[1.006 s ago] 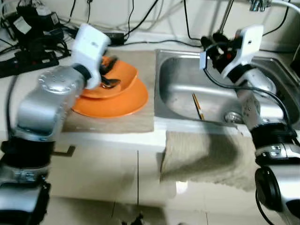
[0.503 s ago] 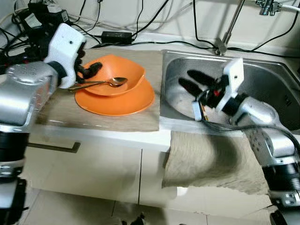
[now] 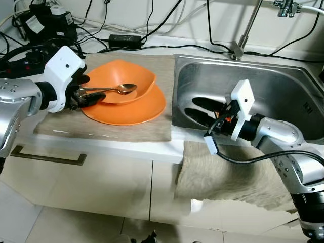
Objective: Kitchen organization
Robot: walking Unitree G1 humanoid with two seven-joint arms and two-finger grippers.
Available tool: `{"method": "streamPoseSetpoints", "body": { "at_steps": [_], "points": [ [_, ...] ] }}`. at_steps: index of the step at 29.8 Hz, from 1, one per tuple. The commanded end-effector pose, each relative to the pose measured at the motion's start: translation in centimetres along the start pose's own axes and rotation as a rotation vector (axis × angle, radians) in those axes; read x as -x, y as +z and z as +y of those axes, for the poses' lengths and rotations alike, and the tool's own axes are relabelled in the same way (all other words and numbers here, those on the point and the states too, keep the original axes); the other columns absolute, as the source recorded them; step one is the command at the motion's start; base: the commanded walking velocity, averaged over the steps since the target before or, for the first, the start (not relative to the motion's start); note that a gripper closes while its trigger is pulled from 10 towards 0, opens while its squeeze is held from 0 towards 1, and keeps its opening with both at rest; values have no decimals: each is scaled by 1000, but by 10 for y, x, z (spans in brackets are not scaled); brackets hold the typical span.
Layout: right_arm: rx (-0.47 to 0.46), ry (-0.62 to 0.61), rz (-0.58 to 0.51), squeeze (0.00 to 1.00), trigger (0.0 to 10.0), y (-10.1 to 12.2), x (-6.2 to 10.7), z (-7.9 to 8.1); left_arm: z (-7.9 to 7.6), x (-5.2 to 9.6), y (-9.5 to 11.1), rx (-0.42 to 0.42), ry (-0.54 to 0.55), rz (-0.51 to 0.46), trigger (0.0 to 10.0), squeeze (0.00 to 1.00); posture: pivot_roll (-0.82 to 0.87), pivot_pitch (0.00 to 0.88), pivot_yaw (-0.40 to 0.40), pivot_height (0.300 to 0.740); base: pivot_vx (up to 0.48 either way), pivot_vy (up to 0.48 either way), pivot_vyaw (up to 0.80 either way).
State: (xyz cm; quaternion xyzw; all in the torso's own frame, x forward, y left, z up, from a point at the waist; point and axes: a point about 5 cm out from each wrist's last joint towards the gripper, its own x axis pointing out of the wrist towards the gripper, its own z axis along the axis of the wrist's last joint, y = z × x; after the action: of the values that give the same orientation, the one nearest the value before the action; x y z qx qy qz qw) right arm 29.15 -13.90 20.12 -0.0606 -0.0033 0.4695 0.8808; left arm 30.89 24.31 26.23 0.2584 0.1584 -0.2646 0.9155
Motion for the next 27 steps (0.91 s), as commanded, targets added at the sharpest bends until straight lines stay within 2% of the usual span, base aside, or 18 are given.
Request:
{"method": "streamPoseSetpoints", "body": {
  "at_steps": [1,6,12,17,27],
  "points": [
    [5,20,5,0,10000,3,2,2,-1,4,-1,-13,-11,3,10000,0,-24,0,-36,740,0,0,0],
    [-3,32,18,0,10000,2,3,4,-2,11,-10,8,-23,37,10000,0,-21,0,-41,740,0,0,0],
    [-2,35,25,0,10000,2,3,4,-5,12,-11,16,-34,40,10000,0,-18,0,-45,740,0,0,0],
    [-3,46,25,0,10000,2,1,6,-3,10,-17,22,-8,68,10000,0,-18,0,-46,740,0,0,0],
    [-11,69,24,0,10000,2,1,11,8,2,-17,62,61,52,10000,0,-24,0,-40,740,0,0,0]
  ]
}}
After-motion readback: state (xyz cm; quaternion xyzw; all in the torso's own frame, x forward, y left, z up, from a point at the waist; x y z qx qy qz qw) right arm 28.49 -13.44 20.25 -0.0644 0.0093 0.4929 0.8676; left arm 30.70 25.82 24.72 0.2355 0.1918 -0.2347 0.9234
